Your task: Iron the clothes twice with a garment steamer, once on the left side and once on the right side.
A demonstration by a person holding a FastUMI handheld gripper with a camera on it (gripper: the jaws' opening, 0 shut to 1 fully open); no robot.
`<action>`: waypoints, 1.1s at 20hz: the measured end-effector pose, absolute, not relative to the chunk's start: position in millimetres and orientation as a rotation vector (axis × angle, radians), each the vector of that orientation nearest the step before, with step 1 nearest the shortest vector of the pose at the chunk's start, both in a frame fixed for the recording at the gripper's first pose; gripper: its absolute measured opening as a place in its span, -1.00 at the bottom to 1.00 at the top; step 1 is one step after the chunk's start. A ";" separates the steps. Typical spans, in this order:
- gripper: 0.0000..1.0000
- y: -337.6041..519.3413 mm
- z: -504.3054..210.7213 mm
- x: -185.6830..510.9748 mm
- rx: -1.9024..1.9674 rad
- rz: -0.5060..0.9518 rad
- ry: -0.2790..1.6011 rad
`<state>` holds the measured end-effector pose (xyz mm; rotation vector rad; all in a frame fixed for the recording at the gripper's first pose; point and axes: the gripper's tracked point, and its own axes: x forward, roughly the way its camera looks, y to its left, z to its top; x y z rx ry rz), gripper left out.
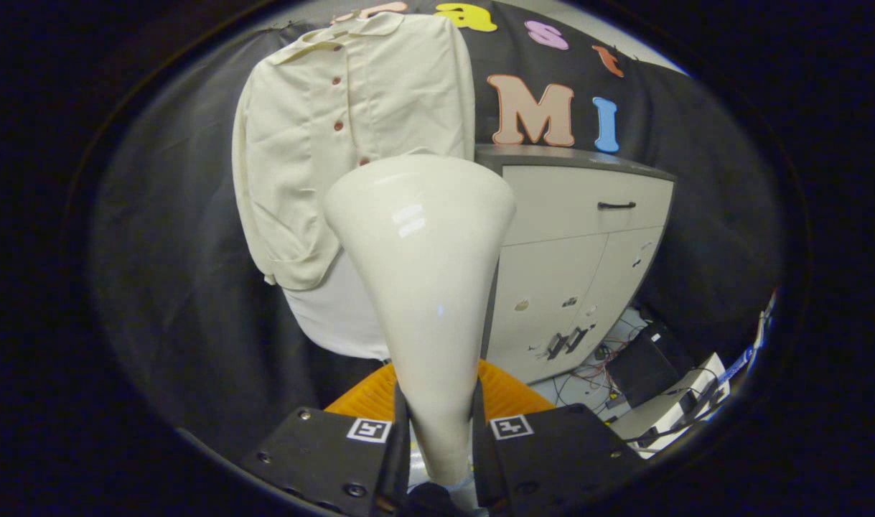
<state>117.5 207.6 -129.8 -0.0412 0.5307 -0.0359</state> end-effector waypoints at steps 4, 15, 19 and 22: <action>-0.28 210.9 -89.7 99.2 -0.051 -0.007 0.455; -0.29 226.1 16.3 78.7 -0.076 0.062 0.280; -0.29 233.3 56.1 73.0 -0.101 0.088 0.222; -0.29 236.0 82.9 72.4 -0.085 0.101 0.152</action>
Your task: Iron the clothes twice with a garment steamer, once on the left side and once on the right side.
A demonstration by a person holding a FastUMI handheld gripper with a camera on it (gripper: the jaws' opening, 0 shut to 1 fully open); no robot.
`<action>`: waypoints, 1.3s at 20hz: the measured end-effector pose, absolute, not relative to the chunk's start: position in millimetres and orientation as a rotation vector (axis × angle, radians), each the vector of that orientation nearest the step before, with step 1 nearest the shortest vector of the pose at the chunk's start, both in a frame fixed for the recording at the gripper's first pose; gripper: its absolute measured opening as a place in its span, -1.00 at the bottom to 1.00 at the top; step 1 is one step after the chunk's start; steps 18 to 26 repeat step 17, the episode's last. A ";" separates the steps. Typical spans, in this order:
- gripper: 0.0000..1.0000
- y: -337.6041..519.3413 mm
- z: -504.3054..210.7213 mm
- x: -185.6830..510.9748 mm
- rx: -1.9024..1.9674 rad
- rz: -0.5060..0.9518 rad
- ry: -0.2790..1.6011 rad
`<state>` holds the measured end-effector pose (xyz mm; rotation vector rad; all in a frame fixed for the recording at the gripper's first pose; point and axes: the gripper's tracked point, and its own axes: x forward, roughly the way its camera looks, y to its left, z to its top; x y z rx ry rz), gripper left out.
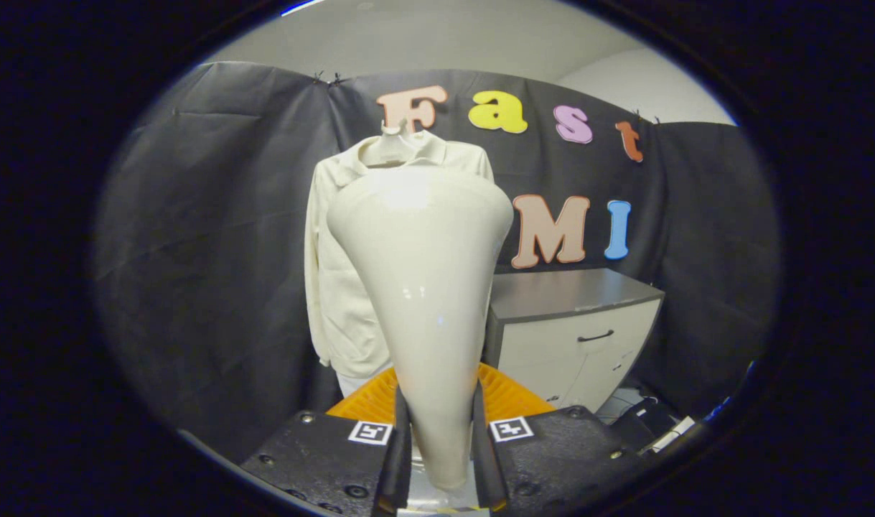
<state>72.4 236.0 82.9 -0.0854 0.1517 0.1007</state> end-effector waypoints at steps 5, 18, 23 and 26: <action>-0.29 225.3 110.2 62.5 -0.030 0.094 0.057; -0.28 185.2 77.7 43.2 -0.006 0.018 0.111; -0.28 185.2 77.7 43.2 -0.006 0.018 0.111; -0.28 185.2 77.7 43.2 -0.006 0.018 0.111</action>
